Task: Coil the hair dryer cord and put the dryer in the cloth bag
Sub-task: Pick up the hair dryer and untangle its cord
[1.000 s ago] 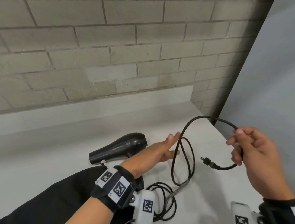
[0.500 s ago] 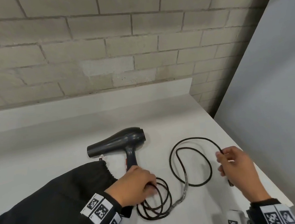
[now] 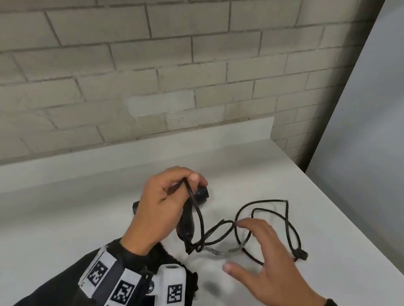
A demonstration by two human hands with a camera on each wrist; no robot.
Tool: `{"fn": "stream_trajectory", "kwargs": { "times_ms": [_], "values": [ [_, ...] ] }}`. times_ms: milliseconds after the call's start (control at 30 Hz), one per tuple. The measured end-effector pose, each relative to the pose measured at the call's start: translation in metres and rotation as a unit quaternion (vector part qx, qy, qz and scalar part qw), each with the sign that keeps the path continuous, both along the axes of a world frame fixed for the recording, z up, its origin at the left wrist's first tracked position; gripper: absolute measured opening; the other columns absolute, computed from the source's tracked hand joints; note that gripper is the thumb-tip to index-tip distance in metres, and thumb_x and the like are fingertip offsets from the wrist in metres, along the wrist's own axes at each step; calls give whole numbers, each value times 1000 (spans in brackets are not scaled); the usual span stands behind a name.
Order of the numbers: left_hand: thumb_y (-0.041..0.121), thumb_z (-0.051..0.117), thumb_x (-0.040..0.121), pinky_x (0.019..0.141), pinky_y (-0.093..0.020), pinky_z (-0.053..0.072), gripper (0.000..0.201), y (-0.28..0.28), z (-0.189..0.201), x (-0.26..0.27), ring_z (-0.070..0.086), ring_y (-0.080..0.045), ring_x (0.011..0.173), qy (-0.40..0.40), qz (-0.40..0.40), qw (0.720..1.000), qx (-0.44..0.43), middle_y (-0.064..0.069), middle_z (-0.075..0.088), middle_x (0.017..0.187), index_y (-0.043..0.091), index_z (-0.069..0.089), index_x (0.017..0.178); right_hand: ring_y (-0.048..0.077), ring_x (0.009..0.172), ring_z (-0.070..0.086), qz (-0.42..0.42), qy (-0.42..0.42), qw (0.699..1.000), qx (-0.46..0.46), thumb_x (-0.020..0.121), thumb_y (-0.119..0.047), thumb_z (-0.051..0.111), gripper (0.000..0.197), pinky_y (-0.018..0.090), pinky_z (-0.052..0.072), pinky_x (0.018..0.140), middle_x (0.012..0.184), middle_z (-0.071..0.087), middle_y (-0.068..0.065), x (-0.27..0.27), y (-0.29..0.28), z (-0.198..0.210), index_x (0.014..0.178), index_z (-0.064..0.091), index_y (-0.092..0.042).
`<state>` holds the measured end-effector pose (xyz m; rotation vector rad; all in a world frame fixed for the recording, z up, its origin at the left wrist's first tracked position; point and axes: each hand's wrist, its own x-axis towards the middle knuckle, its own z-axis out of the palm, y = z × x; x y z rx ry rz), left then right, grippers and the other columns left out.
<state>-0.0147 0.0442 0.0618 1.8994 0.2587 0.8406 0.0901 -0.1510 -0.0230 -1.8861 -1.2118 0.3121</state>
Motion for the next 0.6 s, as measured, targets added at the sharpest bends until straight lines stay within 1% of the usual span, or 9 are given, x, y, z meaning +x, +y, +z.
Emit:
{"fn": "stream_trajectory", "kwargs": {
  "times_ms": [67, 100, 133, 200, 267, 367, 433, 500, 600],
  "values": [
    [24, 59, 91, 70, -18, 49, 25, 1, 14, 1, 63, -6, 74, -17, -11, 1000, -9, 15, 68, 73, 5, 74, 86, -23, 130, 14, 41, 30, 998, -40, 69, -66, 69, 85, -5, 15, 99, 134, 9, -49, -13, 17, -5, 131, 12, -55],
    [29, 60, 88, 71, -24, 52, 27, 0, 21, 1, 64, -11, 75, -27, -14, 999, -15, 12, 70, 76, 6, 74, 86, -23, 131, 10, 47, 34, 997, -45, 68, -67, 70, 92, -3, 14, 102, 137, 6, -47, -17, 27, -6, 132, 5, -56],
    [31, 64, 85, 73, -31, 56, 25, -1, 26, 2, 66, -15, 77, -33, -12, 999, -20, 8, 72, 79, 9, 75, 88, -22, 133, 12, 46, 45, 997, -34, 67, -66, 72, 97, 0, 16, 105, 140, 9, -44, -21, 37, -6, 134, 3, -55],
    [26, 75, 82, 78, -42, 60, 16, -6, 32, 5, 69, -23, 84, -21, -27, 999, -34, -1, 73, 89, 14, 75, 92, -21, 130, 24, 30, 103, 994, 12, 66, -56, 81, 98, 1, 25, 102, 136, 25, -44, -24, 54, -2, 136, 13, -52],
    [25, 79, 80, 85, -45, 59, 20, -12, 29, 8, 69, -21, 95, 17, -57, 997, -38, -2, 71, 100, 19, 73, 98, -15, 121, 43, 23, 159, 985, 67, 70, -37, 84, 81, 2, 34, 95, 123, 46, -39, -25, 67, 1, 132, 33, -45],
    [48, 77, 73, 101, -35, 51, 52, -5, 7, 8, 60, -9, 116, 118, -57, 991, 33, 11, 59, 125, 35, 60, 120, 2, 89, 64, 9, 176, 980, 93, 77, -27, 78, 43, 24, 52, 80, 97, 66, -16, -25, 78, 11, 112, 55, -36],
    [62, 75, 66, 106, -28, 45, 84, 4, -11, 1, 51, -2, 125, 188, -37, 981, 26, 16, 47, 137, 40, 39, 138, 4, 76, 63, -11, 193, 975, 113, 81, -21, 75, 27, 23, 53, 71, 83, 67, -12, -19, 76, 16, 93, 59, -39],
    [71, 75, 61, 106, -27, 46, 102, 10, -32, -10, 51, -3, 125, 211, -45, 974, -61, 14, 44, 139, 36, 27, 144, 4, 66, 60, -21, 239, 961, 140, 83, -20, 75, 23, 20, 50, 64, 74, 65, -10, -12, 73, 21, 85, 60, -38],
    [74, 72, 65, 107, -27, 44, 95, 3, -62, -24, 52, 0, 124, 242, -87, 961, -97, 12, 52, 132, 35, 26, 138, 13, 57, 57, -71, 327, 929, 158, 82, -26, 76, 18, 30, 52, 60, 70, 62, 1, -5, 69, 27, 92, 62, -21]
  ]
}}
